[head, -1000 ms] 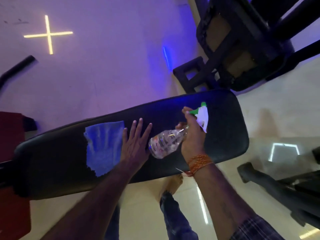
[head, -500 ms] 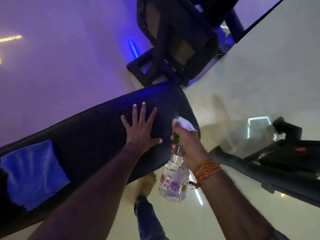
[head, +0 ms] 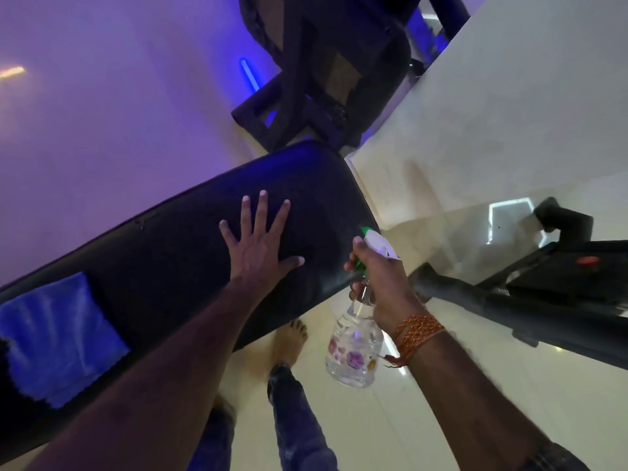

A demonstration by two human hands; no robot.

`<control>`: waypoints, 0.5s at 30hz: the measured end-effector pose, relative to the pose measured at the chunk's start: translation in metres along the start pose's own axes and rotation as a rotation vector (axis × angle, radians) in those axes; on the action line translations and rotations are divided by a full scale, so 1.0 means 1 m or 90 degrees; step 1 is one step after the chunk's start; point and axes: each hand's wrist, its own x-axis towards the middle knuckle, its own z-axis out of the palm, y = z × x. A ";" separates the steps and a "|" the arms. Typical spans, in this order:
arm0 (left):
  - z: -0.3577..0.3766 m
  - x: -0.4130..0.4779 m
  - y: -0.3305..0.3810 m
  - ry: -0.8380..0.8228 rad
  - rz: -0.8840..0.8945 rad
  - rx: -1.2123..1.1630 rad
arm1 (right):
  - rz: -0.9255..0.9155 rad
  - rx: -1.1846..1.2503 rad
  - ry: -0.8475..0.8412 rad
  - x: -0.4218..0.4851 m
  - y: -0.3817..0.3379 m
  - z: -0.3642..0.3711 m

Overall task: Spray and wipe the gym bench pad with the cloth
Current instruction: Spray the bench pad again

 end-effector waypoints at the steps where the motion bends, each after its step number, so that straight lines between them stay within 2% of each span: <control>1: 0.002 -0.003 -0.001 0.008 0.003 -0.003 | 0.009 -0.012 0.000 -0.002 0.007 -0.004; 8: 0.019 -0.037 -0.010 0.043 0.028 -0.017 | 0.026 -0.033 0.024 -0.033 0.053 -0.011; 15: 0.024 -0.085 -0.054 0.043 0.037 0.001 | 0.025 -0.062 0.011 -0.069 0.088 0.026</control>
